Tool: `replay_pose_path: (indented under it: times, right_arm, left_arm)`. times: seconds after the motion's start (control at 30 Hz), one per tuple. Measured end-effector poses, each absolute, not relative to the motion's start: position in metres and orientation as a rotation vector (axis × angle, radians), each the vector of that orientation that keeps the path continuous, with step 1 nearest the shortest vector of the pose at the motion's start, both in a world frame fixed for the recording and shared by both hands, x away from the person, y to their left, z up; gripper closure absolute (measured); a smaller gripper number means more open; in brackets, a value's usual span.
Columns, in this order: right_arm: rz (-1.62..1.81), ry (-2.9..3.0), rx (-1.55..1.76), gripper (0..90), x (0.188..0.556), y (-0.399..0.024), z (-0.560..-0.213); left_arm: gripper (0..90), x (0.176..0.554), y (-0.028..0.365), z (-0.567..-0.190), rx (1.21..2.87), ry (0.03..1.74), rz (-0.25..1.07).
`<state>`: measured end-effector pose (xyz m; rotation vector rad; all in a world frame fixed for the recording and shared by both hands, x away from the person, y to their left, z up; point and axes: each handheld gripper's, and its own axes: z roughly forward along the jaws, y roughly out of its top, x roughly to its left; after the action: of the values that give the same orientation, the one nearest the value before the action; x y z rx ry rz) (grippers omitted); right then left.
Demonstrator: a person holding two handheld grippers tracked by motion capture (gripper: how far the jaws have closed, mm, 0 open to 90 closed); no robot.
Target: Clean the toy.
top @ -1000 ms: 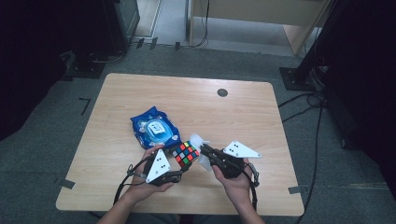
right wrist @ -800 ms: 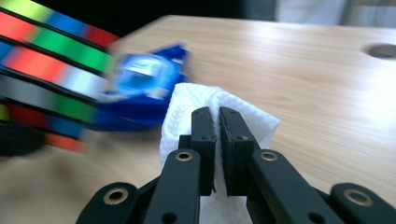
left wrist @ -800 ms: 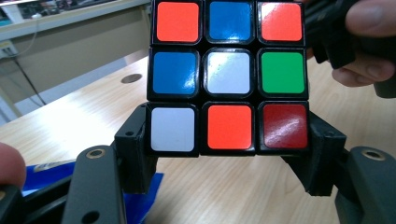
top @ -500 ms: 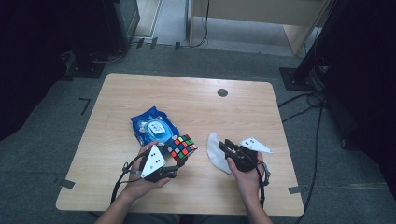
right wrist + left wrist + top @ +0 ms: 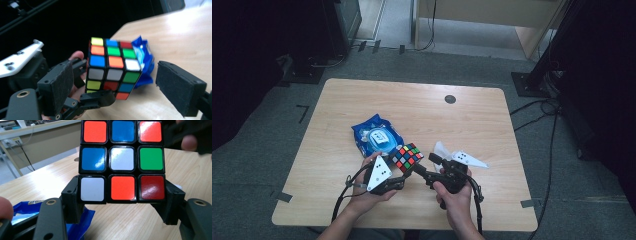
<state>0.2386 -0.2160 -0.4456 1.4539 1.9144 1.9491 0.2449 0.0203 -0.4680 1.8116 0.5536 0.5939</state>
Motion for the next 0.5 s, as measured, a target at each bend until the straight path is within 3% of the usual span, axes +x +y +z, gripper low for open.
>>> replay_pose_path:
  times: [0.27, 0.37, 0.5]
  right_arm:
    - [2.009, 1.893, 1.641, 16.7, 0.247, -0.21, -0.463]
    - [2.052, 1.892, 1.63, 32.2, 0.246, -0.209, -0.466]
    - [2.058, 1.896, 1.623, 34.2, 0.245, -0.212, -0.467]
  left_arm:
    - [34.2, 0.237, 0.006, -0.47, 1.804, 0.539, 0.607]
    - [34.2, 0.233, 0.001, -0.472, 1.813, 0.526, 0.606]
    - [33.9, 0.237, 0.001, -0.474, 1.831, 0.525, 0.555]
